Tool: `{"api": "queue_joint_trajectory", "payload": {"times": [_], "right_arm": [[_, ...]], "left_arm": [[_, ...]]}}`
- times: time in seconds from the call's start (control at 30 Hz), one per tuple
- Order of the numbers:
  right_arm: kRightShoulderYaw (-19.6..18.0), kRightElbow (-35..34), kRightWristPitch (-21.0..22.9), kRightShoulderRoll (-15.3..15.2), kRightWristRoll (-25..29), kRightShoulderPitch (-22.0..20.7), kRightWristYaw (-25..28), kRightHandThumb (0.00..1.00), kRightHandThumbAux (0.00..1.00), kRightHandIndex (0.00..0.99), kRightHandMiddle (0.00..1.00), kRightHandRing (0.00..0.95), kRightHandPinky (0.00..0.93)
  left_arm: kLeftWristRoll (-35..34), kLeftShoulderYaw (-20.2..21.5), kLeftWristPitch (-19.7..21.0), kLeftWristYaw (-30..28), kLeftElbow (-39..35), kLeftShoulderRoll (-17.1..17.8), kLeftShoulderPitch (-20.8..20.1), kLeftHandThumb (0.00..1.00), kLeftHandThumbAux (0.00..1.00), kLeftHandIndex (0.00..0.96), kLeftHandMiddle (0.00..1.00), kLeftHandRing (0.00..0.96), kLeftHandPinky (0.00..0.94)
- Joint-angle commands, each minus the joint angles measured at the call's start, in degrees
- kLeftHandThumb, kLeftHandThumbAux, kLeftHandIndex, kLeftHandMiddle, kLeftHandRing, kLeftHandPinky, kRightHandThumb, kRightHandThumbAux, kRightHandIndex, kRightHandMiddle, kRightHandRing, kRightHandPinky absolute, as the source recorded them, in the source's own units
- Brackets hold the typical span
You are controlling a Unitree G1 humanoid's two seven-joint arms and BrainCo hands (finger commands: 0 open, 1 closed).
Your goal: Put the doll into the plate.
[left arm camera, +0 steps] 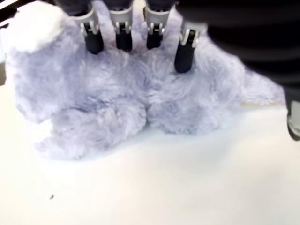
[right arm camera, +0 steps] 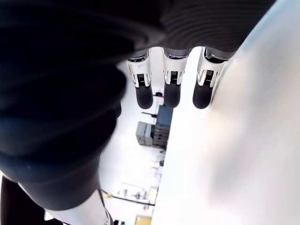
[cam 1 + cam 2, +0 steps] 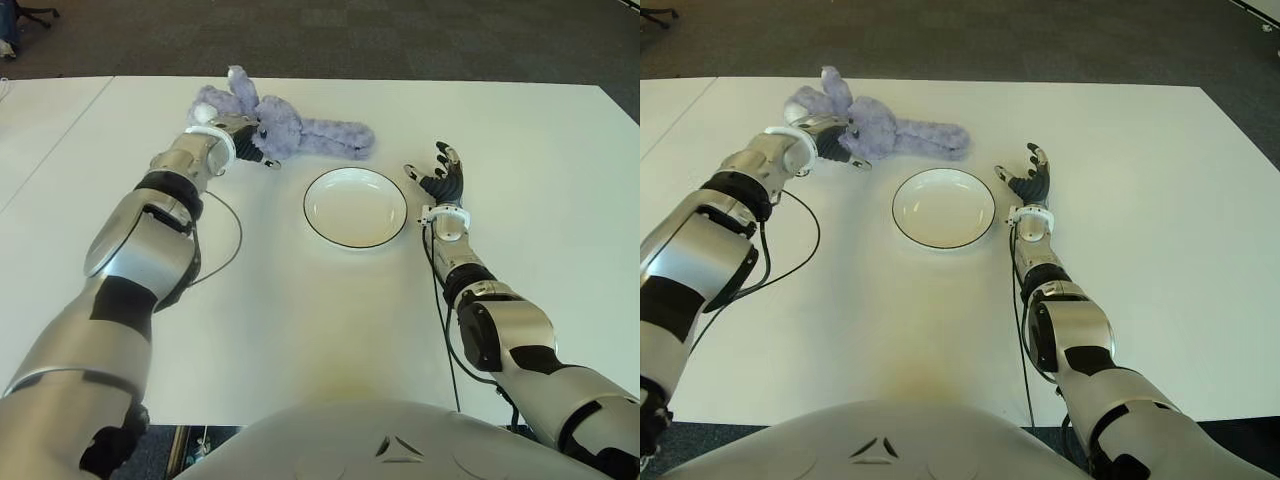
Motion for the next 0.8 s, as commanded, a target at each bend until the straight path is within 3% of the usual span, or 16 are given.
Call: {"api": "queue_joint_trajectory", "payload": {"times": [0.03, 0.17, 0.23, 0.43, 0.6, 0.8], "right_arm": [[-0.07, 7.65, 6.03, 4.60, 0.05, 12.23, 0.98, 0.235, 0.871, 0.146, 0.099, 0.079, 0.091], [0.02, 7.63, 6.15, 4.43, -0.02, 12.16, 1.16, 0.234, 0.872, 0.142, 0.095, 0.070, 0.077], [0.12, 7.63, 6.15, 4.34, -0.13, 12.17, 1.10, 0.229, 0.873, 0.140, 0.103, 0.087, 0.122], [0.29, 7.64, 6.10, 4.08, -0.34, 12.15, 0.62, 0.260, 0.865, 0.152, 0.122, 0.115, 0.148], [0.72, 7.66, 6.30, 3.91, -0.72, 12.03, 0.30, 0.269, 0.860, 0.163, 0.120, 0.104, 0.107], [1.05, 7.65, 6.26, 3.78, -0.99, 11.99, -0.12, 0.281, 0.860, 0.163, 0.118, 0.100, 0.113]], "left_arm": [[-12.66, -0.12, -4.38, -45.19, -21.62, 10.64, 12.87, 0.000, 0.332, 0.000, 0.000, 0.000, 0.000], [-15.59, -0.91, -6.51, -48.33, -31.35, 17.50, 17.06, 0.000, 0.321, 0.000, 0.000, 0.000, 0.000], [-17.59, -0.82, -7.42, -50.20, -36.62, 21.49, 18.95, 0.000, 0.315, 0.000, 0.000, 0.000, 0.000], [-21.79, 0.85, -9.27, -53.83, -46.13, 29.09, 22.93, 0.000, 0.324, 0.000, 0.000, 0.000, 0.000], [-35.86, 10.14, -3.80, -55.93, -68.11, 41.33, 32.77, 0.010, 0.331, 0.000, 0.000, 0.000, 0.000], [-44.27, 17.83, 1.36, -57.41, -79.67, 46.28, 38.16, 0.027, 0.299, 0.000, 0.000, 0.000, 0.000]]}}
